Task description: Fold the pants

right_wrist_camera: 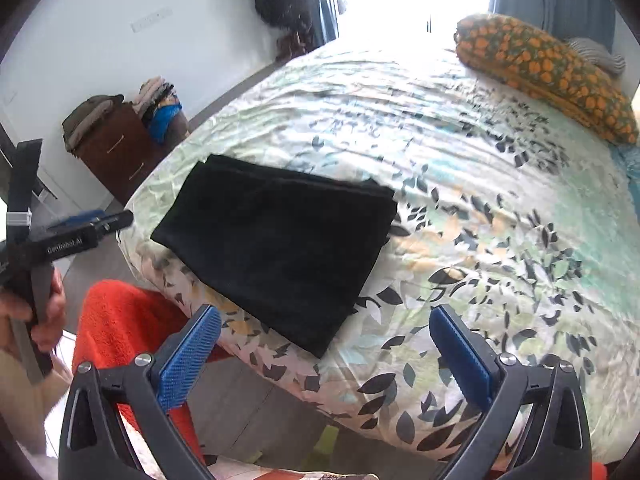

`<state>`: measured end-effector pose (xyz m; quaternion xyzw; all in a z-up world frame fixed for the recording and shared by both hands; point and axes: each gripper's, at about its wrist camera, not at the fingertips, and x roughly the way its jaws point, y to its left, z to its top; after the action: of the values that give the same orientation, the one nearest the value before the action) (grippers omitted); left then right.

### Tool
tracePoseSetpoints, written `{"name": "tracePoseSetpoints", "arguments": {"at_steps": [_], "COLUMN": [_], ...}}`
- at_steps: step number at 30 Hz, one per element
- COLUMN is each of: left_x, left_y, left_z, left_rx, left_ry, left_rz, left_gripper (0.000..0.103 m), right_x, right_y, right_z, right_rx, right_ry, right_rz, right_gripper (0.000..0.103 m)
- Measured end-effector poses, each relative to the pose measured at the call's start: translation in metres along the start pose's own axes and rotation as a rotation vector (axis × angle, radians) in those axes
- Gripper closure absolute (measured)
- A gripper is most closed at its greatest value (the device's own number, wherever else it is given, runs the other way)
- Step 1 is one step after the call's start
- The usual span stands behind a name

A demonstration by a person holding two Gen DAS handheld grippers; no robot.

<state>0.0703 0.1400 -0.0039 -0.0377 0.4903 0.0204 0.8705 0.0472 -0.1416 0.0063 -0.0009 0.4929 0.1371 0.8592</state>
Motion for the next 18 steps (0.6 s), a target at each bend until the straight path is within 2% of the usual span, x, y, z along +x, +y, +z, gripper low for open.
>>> {"name": "tracePoseSetpoints", "arguments": {"at_steps": [3,5,8,11,18], "left_x": [-0.019,-0.027,-0.041,-0.046,-0.047], "left_y": [-0.026,-0.031,-0.032,-0.030,-0.021], "left_z": [-0.009,-0.012,-0.014,-0.016,-0.025], "left_rx": [0.091,0.101,0.078,0.065,0.032], "left_ry": [-0.055,-0.085,-0.101,-0.108,-0.051], "left_rz": [0.135,0.181,0.178,0.205,0.175], "left_gripper": [0.020,0.020,0.020,0.020,0.020], "right_x": [-0.016,-0.014,-0.017,-0.021,-0.026], "right_y": [0.012,0.021,0.032,0.041,0.044], "right_z": [-0.001,-0.002,-0.004,-0.007,-0.009], "right_rx": [0.013,0.027,0.021,0.013,0.022], "right_ry": [-0.038,-0.039,-0.024,-0.033,-0.058], "right_rz": [-0.026,-0.001,0.021,0.030,0.000], "right_gripper": [0.000,0.000,0.000,0.000,0.000]}}
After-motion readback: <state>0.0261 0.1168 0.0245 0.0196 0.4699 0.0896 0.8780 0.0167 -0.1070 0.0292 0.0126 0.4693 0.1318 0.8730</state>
